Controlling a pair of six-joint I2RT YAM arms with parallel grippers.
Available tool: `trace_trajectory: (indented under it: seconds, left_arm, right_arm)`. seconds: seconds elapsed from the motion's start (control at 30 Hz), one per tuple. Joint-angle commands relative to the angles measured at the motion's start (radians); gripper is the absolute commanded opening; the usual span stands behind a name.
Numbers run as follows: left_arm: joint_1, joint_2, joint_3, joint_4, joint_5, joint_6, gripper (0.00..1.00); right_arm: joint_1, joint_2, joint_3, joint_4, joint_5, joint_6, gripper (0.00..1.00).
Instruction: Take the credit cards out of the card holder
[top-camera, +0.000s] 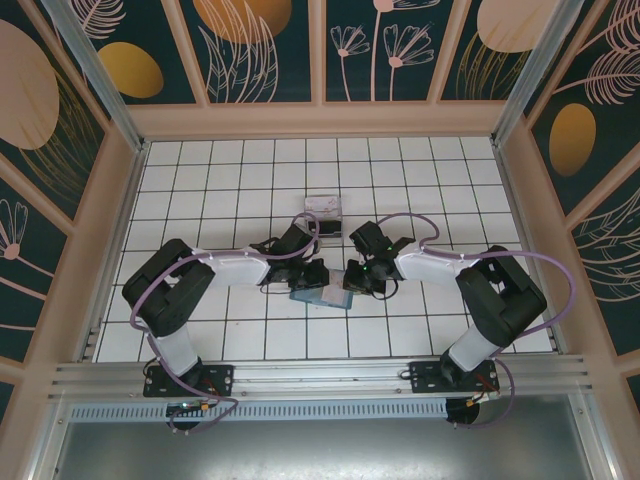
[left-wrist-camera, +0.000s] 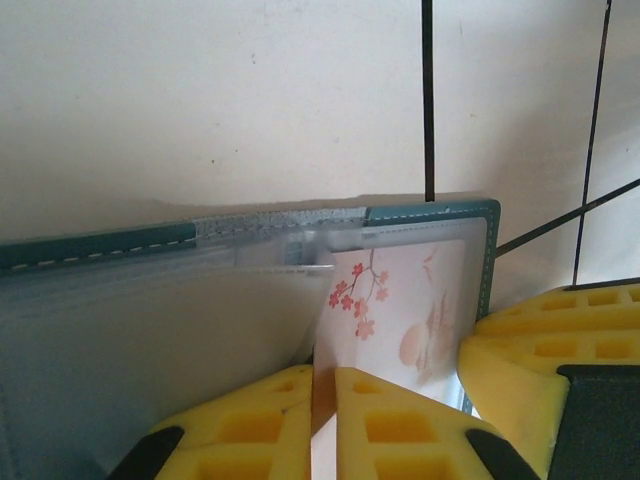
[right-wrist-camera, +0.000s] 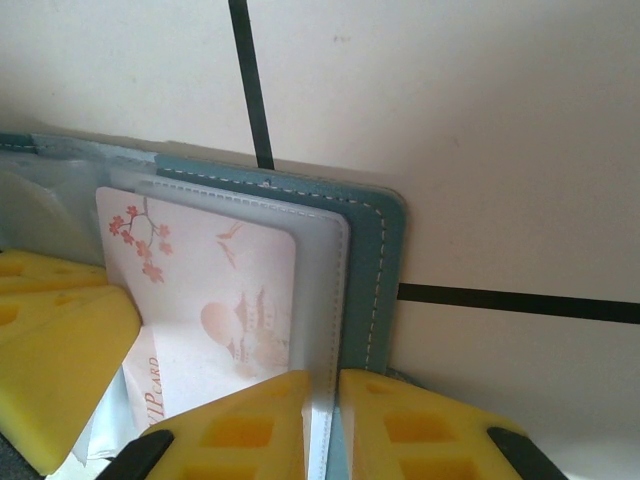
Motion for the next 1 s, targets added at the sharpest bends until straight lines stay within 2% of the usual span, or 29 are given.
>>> trace_trajectory:
  seconds: [0.0,0.5,0.8,0.97]
  left_arm:
    - [0.003,-0.029,-0.024,-0.052,-0.011,0.013,0.12]
    - [0.034,-0.122,-0.04,-0.117,-0.043,0.04,0.12]
    - [0.037,-0.186,-0.04,-0.121,-0.044,0.037,0.08]
    - [0.037,-0.226,0.001,-0.194,-0.085,0.1,0.04]
  right_arm:
    - [-0.009,0.024,-0.001,-0.065,0.062,-0.002,0.18]
    - [-0.028,0.032,0.017,-0.087,0.085,-0.031,0.18]
    - [-0.039,0.031,0.035,-0.105,0.088,-0.05,0.17]
    - [-0.039,0.025,0.04,-0.105,0.087,-0.053,0.17]
